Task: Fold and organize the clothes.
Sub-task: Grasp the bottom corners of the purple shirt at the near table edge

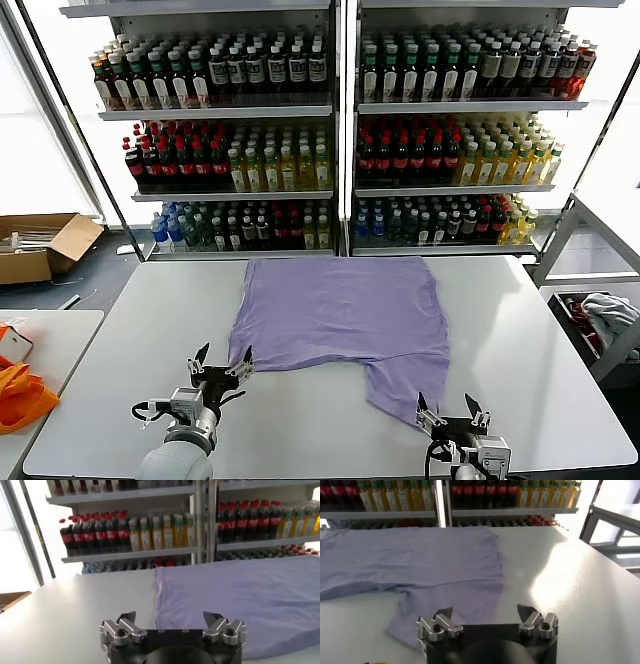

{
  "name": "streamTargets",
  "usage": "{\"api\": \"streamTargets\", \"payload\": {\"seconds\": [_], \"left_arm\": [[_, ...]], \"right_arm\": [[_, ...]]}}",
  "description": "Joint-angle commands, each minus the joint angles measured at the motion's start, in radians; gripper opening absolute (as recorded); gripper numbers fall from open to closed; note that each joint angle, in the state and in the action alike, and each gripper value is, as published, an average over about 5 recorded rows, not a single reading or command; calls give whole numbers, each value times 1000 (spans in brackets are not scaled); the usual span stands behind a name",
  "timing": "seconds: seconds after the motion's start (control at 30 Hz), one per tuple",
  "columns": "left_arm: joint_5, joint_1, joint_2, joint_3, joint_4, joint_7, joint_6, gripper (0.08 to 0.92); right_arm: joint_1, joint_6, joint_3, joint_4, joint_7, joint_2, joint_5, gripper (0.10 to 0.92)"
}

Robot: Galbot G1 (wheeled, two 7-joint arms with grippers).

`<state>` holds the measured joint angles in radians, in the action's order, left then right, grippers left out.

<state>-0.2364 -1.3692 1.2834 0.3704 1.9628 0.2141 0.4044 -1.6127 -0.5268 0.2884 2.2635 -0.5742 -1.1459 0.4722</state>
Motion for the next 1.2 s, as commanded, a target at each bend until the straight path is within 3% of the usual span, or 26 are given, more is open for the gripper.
{"api": "streamTargets", "payload": {"seconds": [0.03, 0.97, 1.07, 1.2], "left_arm": [[23, 2, -4, -15, -32, -5, -3, 822], [-18, 16, -15, -8, -98, -12, -6, 822], [-20, 9, -16, -10, -100, -13, -6, 823], [-21, -4, -19, -20, -84, -12, -3, 780]], "right_arm": [[-6, -10, -14, -2, -14, 0, 0, 823], [23, 21, -68, -88, -10, -37, -25, 822], [14, 32, -68, -97, -6, -35, -25, 786], [2, 51, -70, -109, -6, -32, -22, 673]]}}
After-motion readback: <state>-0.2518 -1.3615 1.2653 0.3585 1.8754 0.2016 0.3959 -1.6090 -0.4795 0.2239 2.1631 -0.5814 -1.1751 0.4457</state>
